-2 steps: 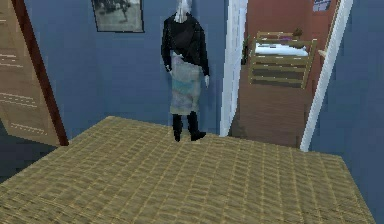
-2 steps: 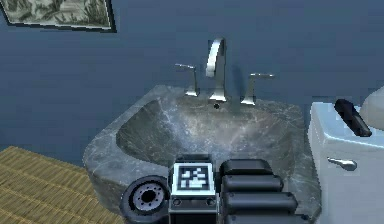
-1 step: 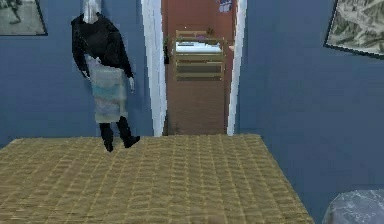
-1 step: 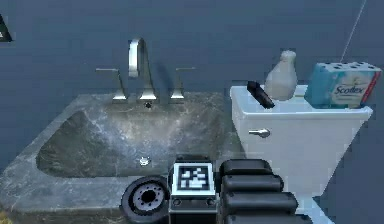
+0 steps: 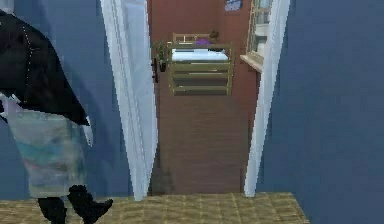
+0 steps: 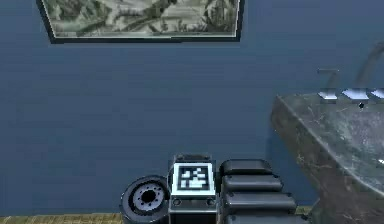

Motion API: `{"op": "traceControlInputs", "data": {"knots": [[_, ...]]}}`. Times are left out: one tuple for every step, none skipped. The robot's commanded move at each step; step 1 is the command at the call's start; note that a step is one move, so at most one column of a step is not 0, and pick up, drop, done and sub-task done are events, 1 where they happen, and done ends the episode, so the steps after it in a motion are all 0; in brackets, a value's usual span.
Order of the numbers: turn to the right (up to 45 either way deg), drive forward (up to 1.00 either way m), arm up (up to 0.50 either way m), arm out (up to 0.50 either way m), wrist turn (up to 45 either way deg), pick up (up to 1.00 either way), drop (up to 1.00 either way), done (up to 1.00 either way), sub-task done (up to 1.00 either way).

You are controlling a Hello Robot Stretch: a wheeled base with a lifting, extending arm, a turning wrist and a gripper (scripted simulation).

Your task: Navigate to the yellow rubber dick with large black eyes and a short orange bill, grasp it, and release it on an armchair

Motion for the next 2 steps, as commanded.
{"op": "traceControlInputs", "data": {"knots": [[0.0, 1.0, 0.0, 0.0, 0.0, 0.0, 0.0, 0.0, 0.0], [0.0, 1.0, 0.0, 0.0, 0.0, 0.0, 0.0, 0.0, 0.0]]}}
